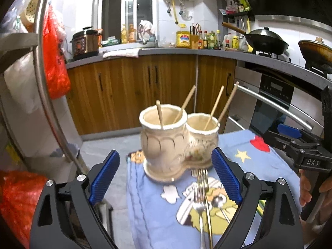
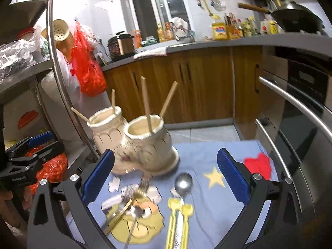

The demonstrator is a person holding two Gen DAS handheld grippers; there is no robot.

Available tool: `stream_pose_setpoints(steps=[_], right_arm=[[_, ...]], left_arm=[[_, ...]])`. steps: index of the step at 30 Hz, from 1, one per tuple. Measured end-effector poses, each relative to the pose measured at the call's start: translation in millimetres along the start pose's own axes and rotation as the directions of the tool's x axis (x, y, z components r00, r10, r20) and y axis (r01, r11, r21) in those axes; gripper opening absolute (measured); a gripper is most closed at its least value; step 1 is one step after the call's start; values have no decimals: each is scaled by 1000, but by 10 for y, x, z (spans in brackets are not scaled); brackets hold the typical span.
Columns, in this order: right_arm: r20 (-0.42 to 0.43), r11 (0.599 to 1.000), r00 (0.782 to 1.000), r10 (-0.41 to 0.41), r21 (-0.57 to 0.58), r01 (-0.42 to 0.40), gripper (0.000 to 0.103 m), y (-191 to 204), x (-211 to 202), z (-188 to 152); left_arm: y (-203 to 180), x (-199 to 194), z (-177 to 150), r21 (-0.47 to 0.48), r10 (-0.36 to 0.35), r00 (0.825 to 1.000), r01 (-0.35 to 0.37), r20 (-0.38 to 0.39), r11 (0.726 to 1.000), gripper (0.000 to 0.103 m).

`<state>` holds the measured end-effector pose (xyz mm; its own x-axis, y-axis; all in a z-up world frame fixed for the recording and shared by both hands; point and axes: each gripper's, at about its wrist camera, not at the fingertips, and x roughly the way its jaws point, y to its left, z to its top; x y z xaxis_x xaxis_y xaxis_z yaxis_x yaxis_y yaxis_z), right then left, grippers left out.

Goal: Organize utensils
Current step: 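Move the right tool to a yellow spatula while the left tool hovers over the forks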

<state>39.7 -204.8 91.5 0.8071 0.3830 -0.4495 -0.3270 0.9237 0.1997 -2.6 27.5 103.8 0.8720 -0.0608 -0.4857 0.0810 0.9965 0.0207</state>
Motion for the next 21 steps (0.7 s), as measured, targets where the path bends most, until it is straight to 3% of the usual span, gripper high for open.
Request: stream_pose_setpoints(steps=[7,14,20,21], right_arm=[[-41,993,997,-69,88,72,98,-304,-70,-270],[-146,993,986,-79,75,91,97,-406,118,-520],[-240,996,968,-72,36,82,78,-368,315,-699],[-257,996,964,-68,35,80,69,-376,343,-726]], left_arm=[[-81,5,-240,-32,-11,998,9,-66,999,91],[-140,222,-526,-19,11,991,-13,-136,1000,91],[-93,401,-710,-42,10,984,-18,-176,999,91],[-83,424,-734,-47,6,984,-14,-181,999,91]])
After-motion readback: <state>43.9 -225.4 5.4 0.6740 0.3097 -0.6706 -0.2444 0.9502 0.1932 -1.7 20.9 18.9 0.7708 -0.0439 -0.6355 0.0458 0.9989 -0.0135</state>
